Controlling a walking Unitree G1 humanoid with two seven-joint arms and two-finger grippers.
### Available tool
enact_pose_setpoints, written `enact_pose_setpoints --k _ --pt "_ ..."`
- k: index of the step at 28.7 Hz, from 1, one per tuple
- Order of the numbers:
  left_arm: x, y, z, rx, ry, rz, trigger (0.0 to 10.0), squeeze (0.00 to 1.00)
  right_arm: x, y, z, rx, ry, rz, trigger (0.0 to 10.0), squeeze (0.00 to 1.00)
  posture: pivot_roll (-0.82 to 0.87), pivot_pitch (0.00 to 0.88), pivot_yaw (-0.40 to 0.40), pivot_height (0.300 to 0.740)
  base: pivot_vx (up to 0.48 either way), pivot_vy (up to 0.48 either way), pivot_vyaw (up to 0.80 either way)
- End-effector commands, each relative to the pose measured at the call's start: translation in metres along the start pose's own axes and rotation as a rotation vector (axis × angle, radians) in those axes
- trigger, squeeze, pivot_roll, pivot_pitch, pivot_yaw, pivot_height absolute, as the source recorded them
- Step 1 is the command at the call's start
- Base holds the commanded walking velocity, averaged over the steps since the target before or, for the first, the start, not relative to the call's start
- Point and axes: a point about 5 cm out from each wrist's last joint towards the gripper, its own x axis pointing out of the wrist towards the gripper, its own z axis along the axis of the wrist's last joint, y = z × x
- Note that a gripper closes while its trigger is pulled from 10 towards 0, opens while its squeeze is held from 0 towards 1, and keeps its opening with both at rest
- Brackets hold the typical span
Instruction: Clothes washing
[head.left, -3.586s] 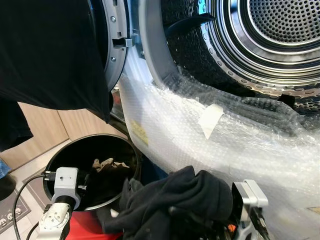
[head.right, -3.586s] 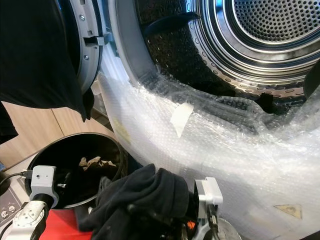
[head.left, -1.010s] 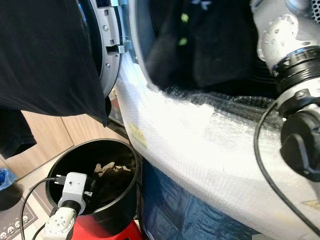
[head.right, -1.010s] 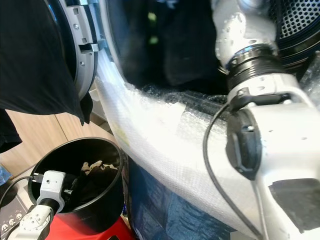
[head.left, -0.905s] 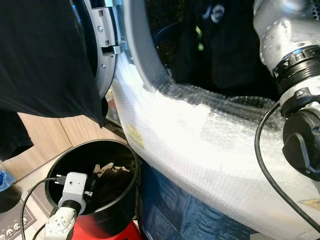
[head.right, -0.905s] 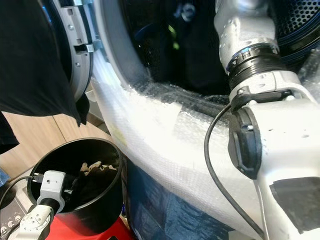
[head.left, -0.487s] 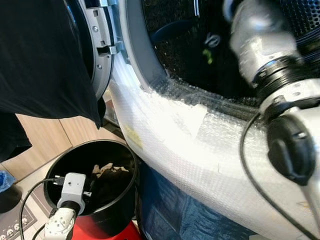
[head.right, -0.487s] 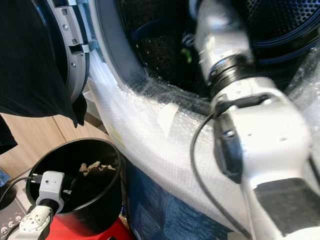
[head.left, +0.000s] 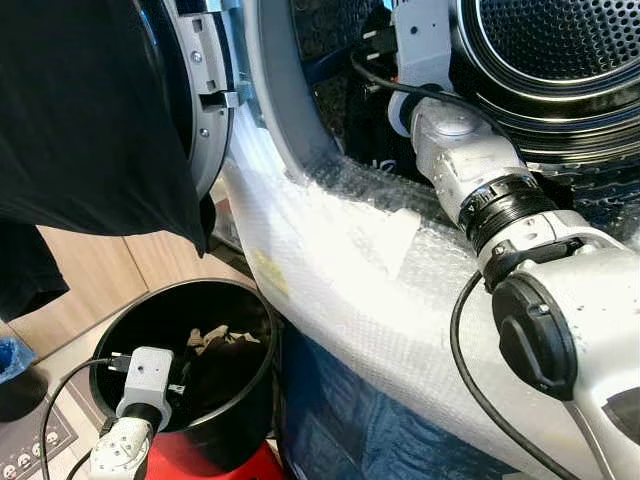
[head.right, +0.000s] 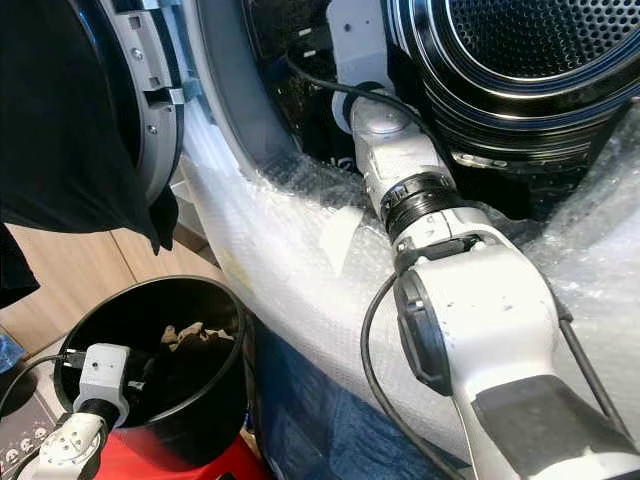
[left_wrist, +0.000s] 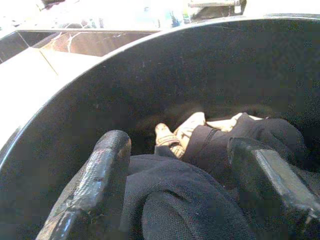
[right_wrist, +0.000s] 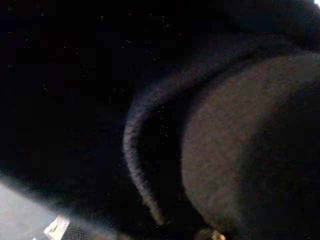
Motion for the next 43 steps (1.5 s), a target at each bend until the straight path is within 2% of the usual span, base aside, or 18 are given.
enact_pose_setpoints --k 1,9,11,15,20,24,26,28,31,32,33,34,35,39,43 --pt "-0.017 -0.021 -0.034 -0.011 0.162 -0.079 10.0 0.00 0.001 0.006 0.012 -0.008 -0.040 0.027 10.0 1.00 0.10 0.000 -0.022 0.740 0.000 0.000 0.00" --pt "-0.016 -0.020 -0.033 -0.014 0.159 -0.071 10.0 0.00 0.001 0.007 0.015 0.014 -0.068 0.049 10.0 1.00 0.09 0.000 -0.030 0.740 0.000 0.000 0.00" --pt "-0.017 -0.020 -0.033 -0.014 0.159 -0.073 10.0 0.00 0.000 0.004 0.016 0.013 -0.071 0.028 10.0 1.00 0.09 0.000 -0.030 0.740 0.000 0.000 0.00" --pt "-0.016 -0.020 -0.033 -0.017 0.157 -0.074 10.0 0.00 -0.001 -0.012 0.026 0.048 -0.091 -0.076 10.0 1.00 0.09 0.000 -0.028 0.740 0.000 0.000 0.00" --pt "-0.015 -0.020 -0.032 -0.013 0.158 -0.079 10.0 0.00 -0.001 -0.014 0.031 0.001 -0.087 -0.096 10.0 1.00 0.08 0.000 -0.026 0.740 0.000 0.000 0.00" --pt "-0.015 -0.020 -0.031 -0.008 0.161 -0.082 10.0 0.00 -0.002 -0.020 0.027 0.069 -0.066 -0.155 10.0 1.00 0.07 0.000 -0.026 0.740 0.000 0.000 0.00" --pt "-0.014 -0.020 -0.031 -0.007 0.161 -0.081 10.0 0.00 -0.001 -0.017 0.025 0.075 -0.065 -0.151 10.0 1.00 0.07 0.000 -0.024 0.740 0.000 0.000 0.00" --pt "-0.014 -0.020 -0.030 -0.009 0.158 -0.081 10.0 0.00 0.000 -0.002 0.018 0.046 -0.046 -0.086 10.0 1.00 0.07 0.000 -0.030 0.740 0.000 0.000 0.00" --pt "-0.013 -0.021 -0.030 -0.012 0.159 -0.081 10.0 0.00 -0.001 -0.013 0.012 0.096 -0.029 -0.151 10.0 1.00 0.08 0.000 -0.030 0.740 0.000 0.000 0.00" --pt "-0.013 -0.021 -0.030 -0.007 0.156 -0.080 10.0 0.00 -0.003 -0.026 0.013 0.199 -0.035 -0.208 10.0 1.00 0.10 0.000 -0.039 0.740 0.000 0.000 0.00" --pt "-0.013 -0.020 -0.030 -0.003 0.155 -0.079 10.0 0.00 -0.003 -0.030 0.014 0.244 -0.039 -0.223 10.0 1.00 0.10 0.000 -0.039 0.740 0.000 0.000 0.00" --pt "-0.013 -0.020 -0.030 -0.003 0.155 -0.079 10.0 0.00 -0.003 -0.030 0.014 0.244 -0.039 -0.223 10.0 1.00 0.10 0.000 -0.039 0.740 0.000 0.000 0.00" --pt "-0.014 -0.011 -0.030 -0.015 0.154 -0.040 10.0 0.00 -0.005 -0.037 0.035 0.249 -0.113 -0.241 10.0 1.00 0.09 0.000 -0.034 0.740 0.000 0.000 0.00" --pt "-0.015 -0.008 -0.030 -0.004 0.157 -0.041 10.0 0.00 -0.012 -0.055 0.065 0.223 -0.227 -0.336 10.0 1.00 0.09 0.005 -0.038 0.740 0.000 0.000 0.00" --pt "-0.016 -0.012 -0.032 -0.007 0.162 -0.055 10.0 0.00 -0.006 -0.038 0.042 0.161 -0.154 -0.256 10.0 1.00 0.08 0.006 -0.036 0.740 0.000 0.000 0.00"
